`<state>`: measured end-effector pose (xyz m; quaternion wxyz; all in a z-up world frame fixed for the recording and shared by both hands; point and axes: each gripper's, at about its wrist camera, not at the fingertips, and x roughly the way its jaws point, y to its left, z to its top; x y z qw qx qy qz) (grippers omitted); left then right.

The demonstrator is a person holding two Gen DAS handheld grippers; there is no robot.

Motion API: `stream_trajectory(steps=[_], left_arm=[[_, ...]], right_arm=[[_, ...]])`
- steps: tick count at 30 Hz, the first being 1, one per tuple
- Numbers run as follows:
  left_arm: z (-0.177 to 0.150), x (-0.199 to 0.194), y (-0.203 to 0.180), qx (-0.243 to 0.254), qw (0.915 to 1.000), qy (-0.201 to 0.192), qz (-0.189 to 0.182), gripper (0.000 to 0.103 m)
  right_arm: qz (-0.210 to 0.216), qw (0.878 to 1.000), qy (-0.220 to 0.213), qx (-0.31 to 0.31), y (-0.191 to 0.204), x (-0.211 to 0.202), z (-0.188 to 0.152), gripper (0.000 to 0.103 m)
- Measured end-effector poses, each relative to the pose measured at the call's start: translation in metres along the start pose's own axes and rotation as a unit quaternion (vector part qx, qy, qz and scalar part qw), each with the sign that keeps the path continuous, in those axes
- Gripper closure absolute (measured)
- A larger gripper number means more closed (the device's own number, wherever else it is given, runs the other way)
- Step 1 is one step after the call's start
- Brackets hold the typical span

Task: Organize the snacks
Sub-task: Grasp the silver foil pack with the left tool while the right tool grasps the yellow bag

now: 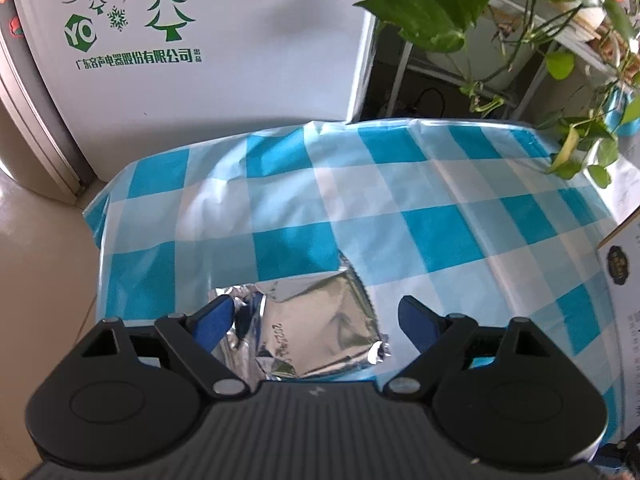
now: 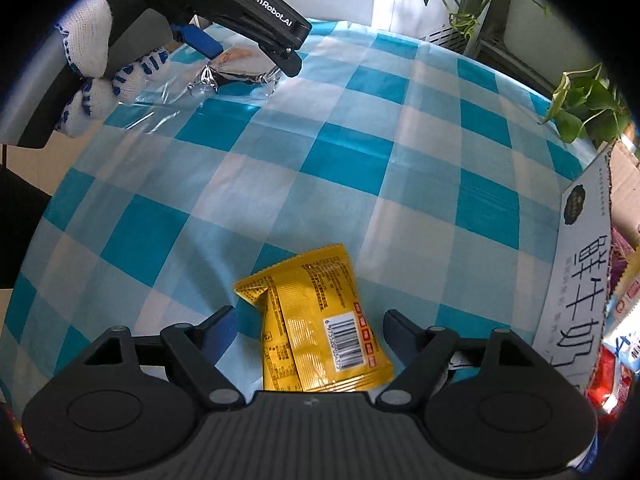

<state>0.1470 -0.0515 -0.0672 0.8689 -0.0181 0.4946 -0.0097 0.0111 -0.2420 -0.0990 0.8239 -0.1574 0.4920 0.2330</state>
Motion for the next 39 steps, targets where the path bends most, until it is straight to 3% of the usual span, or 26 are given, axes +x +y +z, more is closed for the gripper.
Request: stream_trajectory(steps=[10, 14, 19, 21, 26, 39], left_arm=[[-0.006, 0.008, -0.006, 0.030, 0.9992, -0.002, 0.026, 0.012], [-0.011, 0.008, -0.013, 0.057, 0.9976, -0.007, 0.038, 0.013], [-0.012, 0.006, -0.015, 0.064, 0.9975, -0.013, 0.027, 0.022], [-0.013, 0.003, -0.019, 0.075, 0.9967, -0.019, 0.025, 0.030], [-0.015, -0.002, -0.022, 0.088, 0.9955, -0.030, 0.018, 0.036], [-0.020, -0.022, -0.025, 0.098, 0.9940, -0.048, -0.006, 0.038]], right_arm=[[-0.008, 1.000, -0.002, -0.017, 0.008, 0.000, 0.003, 0.022], [-0.001, 1.000, -0.004, -0.018, 0.010, -0.002, 0.003, 0.030], [-0.003, 1.000, -0.011, -0.019, 0.010, -0.005, 0.003, 0.044], [-0.004, 1.000, -0.011, -0.015, 0.010, -0.006, 0.005, 0.045], [-0.005, 1.000, -0.021, -0.012, 0.011, -0.009, 0.007, 0.047], [-0.032, 0.993, -0.074, 0.084, -0.020, -0.026, 0.023, 0.047]])
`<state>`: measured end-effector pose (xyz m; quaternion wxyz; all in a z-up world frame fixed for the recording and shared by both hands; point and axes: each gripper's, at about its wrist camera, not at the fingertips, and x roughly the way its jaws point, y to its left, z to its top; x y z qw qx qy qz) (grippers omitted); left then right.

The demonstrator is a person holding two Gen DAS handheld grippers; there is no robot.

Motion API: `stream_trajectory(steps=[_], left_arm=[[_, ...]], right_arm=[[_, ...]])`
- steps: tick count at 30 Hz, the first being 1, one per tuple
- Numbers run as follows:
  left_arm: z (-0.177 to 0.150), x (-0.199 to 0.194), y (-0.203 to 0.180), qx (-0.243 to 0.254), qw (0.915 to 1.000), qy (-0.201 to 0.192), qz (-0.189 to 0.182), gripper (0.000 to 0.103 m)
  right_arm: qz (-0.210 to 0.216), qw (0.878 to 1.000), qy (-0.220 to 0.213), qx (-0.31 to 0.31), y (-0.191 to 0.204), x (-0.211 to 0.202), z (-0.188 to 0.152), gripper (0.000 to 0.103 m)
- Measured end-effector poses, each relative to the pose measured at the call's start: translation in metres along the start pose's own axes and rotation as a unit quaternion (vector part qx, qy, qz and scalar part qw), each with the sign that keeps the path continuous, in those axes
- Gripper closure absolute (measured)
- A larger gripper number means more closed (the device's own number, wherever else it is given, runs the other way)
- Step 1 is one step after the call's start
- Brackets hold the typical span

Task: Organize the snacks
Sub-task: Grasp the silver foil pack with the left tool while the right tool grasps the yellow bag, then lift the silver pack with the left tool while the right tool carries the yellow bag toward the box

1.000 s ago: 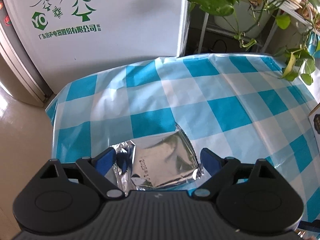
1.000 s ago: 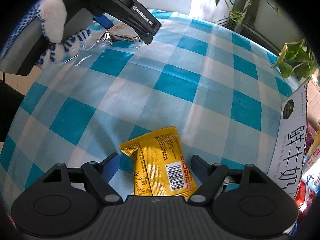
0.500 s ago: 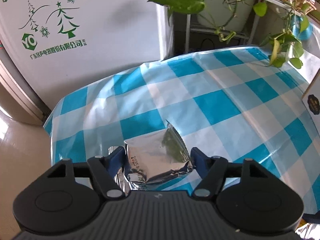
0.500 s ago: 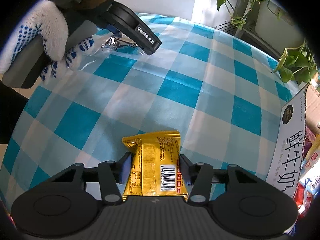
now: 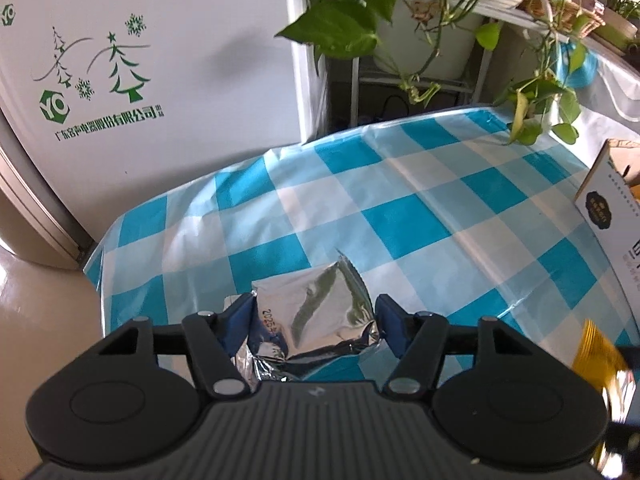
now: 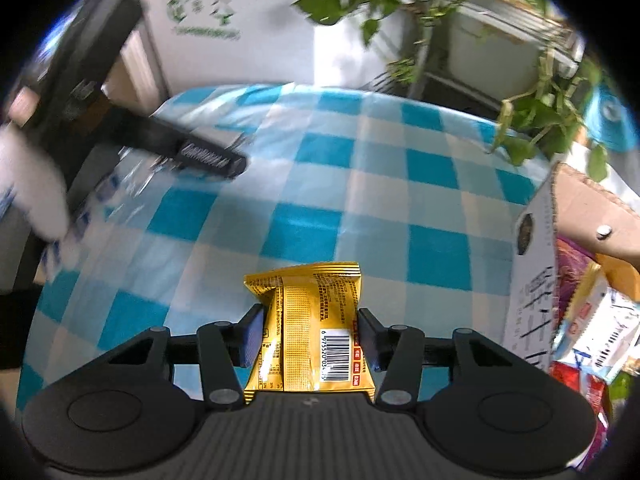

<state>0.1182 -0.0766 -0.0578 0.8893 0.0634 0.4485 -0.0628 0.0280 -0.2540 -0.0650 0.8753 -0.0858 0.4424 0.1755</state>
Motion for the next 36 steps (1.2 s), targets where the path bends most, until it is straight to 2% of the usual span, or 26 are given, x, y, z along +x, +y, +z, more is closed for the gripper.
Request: stream_trajectory(steps=[6, 12, 15, 18, 24, 25, 27, 29, 31, 33, 36], left_arm=[[-0.005, -0.021, -0.003, 0.004, 0.9996, -0.029, -0.001, 0.038], [-0.018, -0.036, -0.008, 0.011, 0.9990, -0.043, 0.003, 0.038], [-0.026, -0.044, -0.007, 0.002, 0.9987, -0.051, 0.003, 0.044], [-0.034, -0.054, -0.009, -0.004, 0.9979, -0.064, 0.004, 0.044], [-0.046, -0.054, -0.002, -0.036, 0.9980, -0.051, -0.010, 0.045], [-0.046, -0.055, 0.002, -0.048, 0.9975, -0.051, -0.011, 0.044], [-0.043, -0.056, 0.015, -0.075, 0.9956, -0.052, -0.017, 0.032], [-0.041, -0.054, 0.024, -0.090, 0.9944, -0.050, -0.024, 0.026], [-0.040, -0.050, 0.028, -0.100, 0.9936, -0.042, -0.032, 0.025], [-0.040, -0.043, 0.024, -0.090, 0.9947, -0.028, -0.041, 0.021], [-0.041, -0.036, 0.010, -0.053, 0.9976, -0.016, -0.041, 0.020]], right_arm=[[-0.013, 0.999, -0.020, 0.041, -0.014, -0.005, 0.008, 0.047], [-0.018, 0.998, -0.031, 0.044, -0.015, -0.008, 0.011, 0.047], [-0.020, 0.998, -0.034, 0.041, -0.014, -0.010, 0.011, 0.047], [-0.020, 0.998, -0.038, 0.041, -0.014, -0.013, 0.011, 0.047], [-0.021, 0.998, -0.036, 0.048, -0.016, -0.014, 0.009, 0.047], [-0.021, 0.998, -0.038, 0.050, -0.017, -0.015, 0.009, 0.047], [-0.018, 0.997, -0.041, 0.059, -0.020, -0.018, 0.009, 0.047], [-0.017, 0.997, -0.042, 0.065, -0.021, -0.019, 0.009, 0.047], [-0.019, 0.997, -0.042, 0.067, -0.022, -0.019, 0.010, 0.047], [-0.016, 0.997, -0.042, 0.070, -0.022, -0.018, 0.010, 0.047], [-0.011, 0.996, -0.043, 0.073, -0.021, -0.018, 0.011, 0.047]])
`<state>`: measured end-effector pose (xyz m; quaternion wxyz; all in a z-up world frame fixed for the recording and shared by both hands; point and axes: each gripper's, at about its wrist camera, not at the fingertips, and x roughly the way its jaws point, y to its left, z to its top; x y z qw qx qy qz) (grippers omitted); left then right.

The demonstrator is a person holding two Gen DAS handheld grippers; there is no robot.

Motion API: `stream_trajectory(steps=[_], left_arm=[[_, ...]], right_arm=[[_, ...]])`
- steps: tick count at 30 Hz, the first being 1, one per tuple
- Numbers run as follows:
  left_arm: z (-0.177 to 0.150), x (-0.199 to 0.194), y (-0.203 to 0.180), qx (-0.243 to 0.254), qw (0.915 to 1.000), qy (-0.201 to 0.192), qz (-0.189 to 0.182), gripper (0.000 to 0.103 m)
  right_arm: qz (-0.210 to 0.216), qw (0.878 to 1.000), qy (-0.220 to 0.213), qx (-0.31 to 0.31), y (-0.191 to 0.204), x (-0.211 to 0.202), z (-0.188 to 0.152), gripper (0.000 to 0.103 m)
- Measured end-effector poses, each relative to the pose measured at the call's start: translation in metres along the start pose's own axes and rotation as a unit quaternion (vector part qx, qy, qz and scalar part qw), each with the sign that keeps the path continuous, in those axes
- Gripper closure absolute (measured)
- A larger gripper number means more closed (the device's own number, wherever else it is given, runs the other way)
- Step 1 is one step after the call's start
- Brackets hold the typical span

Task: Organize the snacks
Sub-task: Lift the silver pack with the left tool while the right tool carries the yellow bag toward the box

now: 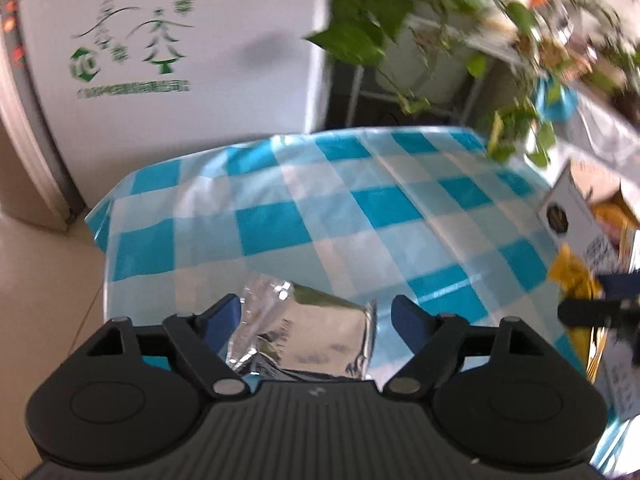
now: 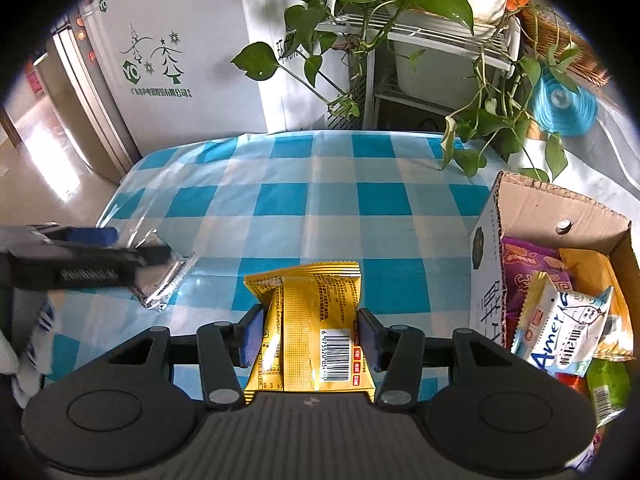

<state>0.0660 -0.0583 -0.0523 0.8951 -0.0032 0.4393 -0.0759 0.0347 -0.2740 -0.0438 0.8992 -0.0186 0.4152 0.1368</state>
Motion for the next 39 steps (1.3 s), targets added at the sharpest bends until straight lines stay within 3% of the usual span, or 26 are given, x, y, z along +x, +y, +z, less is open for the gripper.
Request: stream_trajectory(steps=[3, 6, 10, 14, 18, 39], left_arm=[[-0.002, 0.006, -0.016, 0.046, 0.9989, 0.010, 0.002, 0.015], [-0.005, 0.014, -0.023, 0.071, 0.9970, 0.013, 0.028, 0.015], [-0.010, 0.026, -0.020, 0.066, 0.9970, 0.017, 0.037, 0.017], [-0.013, 0.024, -0.021, 0.075, 0.9959, -0.002, 0.050, 0.035], [-0.010, 0.015, -0.015, 0.045, 0.9983, -0.013, 0.036, 0.043], [-0.036, -0.060, -0.030, -0.031, 0.9969, -0.073, 0.009, 0.043]], right_arm=[[0.001, 1.000, 0.000, -0.002, 0.001, 0.001, 0.000, 0.047], [-0.001, 1.000, 0.002, -0.003, 0.002, 0.002, 0.000, 0.047], [0.001, 1.000, 0.004, -0.004, 0.002, 0.003, 0.001, 0.047], [0.000, 1.000, 0.006, -0.005, 0.002, 0.004, 0.001, 0.047], [0.001, 1.000, 0.006, -0.007, 0.002, 0.004, 0.001, 0.047], [-0.006, 1.000, -0.029, 0.005, -0.005, -0.020, 0.001, 0.047]])
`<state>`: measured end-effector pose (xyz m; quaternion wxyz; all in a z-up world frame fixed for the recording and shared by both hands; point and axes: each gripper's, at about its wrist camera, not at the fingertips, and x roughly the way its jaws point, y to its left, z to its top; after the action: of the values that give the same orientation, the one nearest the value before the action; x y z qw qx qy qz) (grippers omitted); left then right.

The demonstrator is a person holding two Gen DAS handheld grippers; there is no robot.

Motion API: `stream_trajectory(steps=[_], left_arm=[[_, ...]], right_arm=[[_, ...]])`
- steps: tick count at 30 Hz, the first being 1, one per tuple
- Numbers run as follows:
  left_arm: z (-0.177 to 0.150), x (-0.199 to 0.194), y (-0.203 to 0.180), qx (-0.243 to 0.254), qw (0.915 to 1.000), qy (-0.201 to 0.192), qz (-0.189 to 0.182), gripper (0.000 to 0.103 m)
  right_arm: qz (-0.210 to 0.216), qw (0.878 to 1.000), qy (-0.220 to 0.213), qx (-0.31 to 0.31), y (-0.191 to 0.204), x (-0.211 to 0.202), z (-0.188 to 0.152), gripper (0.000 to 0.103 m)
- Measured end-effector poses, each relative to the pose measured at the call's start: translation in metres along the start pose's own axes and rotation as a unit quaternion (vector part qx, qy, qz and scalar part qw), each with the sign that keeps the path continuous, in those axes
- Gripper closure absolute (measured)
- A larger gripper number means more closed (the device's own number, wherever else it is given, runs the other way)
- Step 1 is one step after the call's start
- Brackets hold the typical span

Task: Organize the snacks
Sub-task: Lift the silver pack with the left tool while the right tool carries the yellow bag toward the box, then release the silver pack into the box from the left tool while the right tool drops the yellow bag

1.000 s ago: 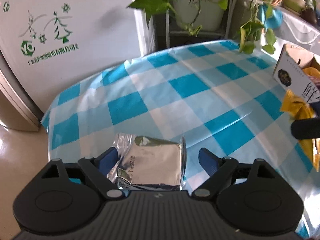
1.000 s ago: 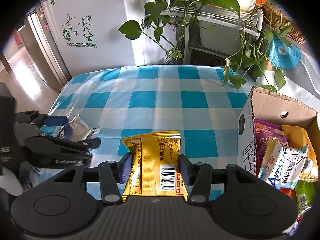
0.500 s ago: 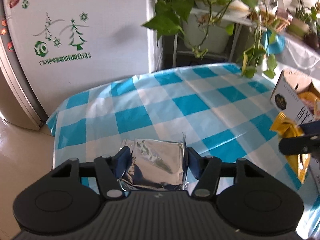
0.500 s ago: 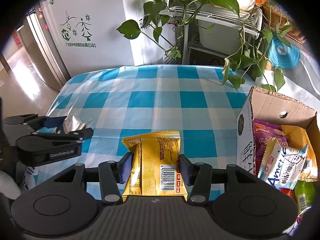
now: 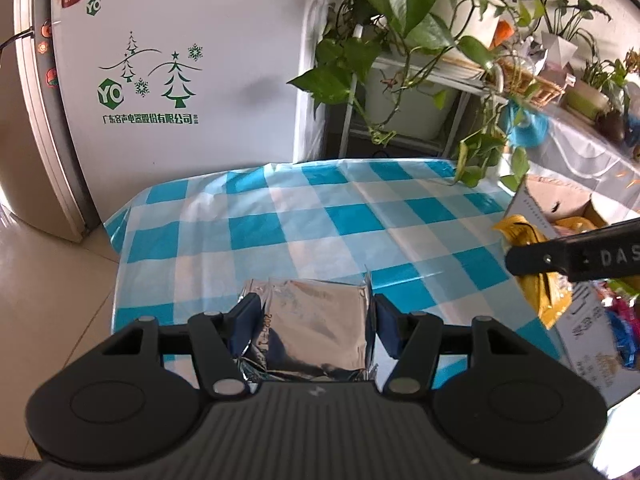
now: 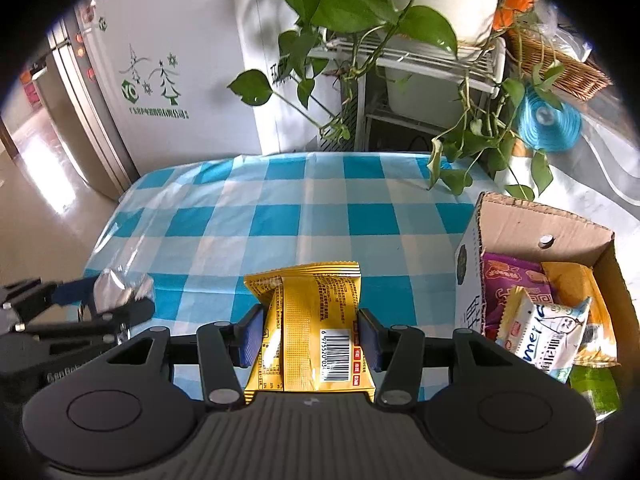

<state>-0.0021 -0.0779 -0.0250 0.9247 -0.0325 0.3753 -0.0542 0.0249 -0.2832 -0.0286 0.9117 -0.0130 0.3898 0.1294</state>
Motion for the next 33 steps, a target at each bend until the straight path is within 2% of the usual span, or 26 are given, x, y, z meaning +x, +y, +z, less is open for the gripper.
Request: stream_trajectory(steps=[8, 19, 27, 33], left_arm=[[0.007, -0.024, -0.029, 0.015, 0.9996, -0.020, -0.015, 0.043], [0.023, -0.044, -0.088, 0.048, 0.9959, -0.046, -0.061, 0.043], [0.030, -0.048, -0.138, 0.074, 0.9909, -0.053, -0.100, 0.043], [0.030, -0.047, -0.178, 0.095, 0.9855, -0.051, -0.131, 0.043]], right_arm=[[-0.005, 0.999, -0.031, 0.015, -0.014, -0.028, -0.001, 0.047], [-0.045, 0.996, -0.060, 0.041, -0.052, -0.062, -0.013, 0.047], [-0.043, 0.991, -0.086, 0.089, -0.093, -0.095, -0.030, 0.047], [-0.053, 0.982, -0.112, 0.140, -0.129, -0.121, -0.047, 0.047]])
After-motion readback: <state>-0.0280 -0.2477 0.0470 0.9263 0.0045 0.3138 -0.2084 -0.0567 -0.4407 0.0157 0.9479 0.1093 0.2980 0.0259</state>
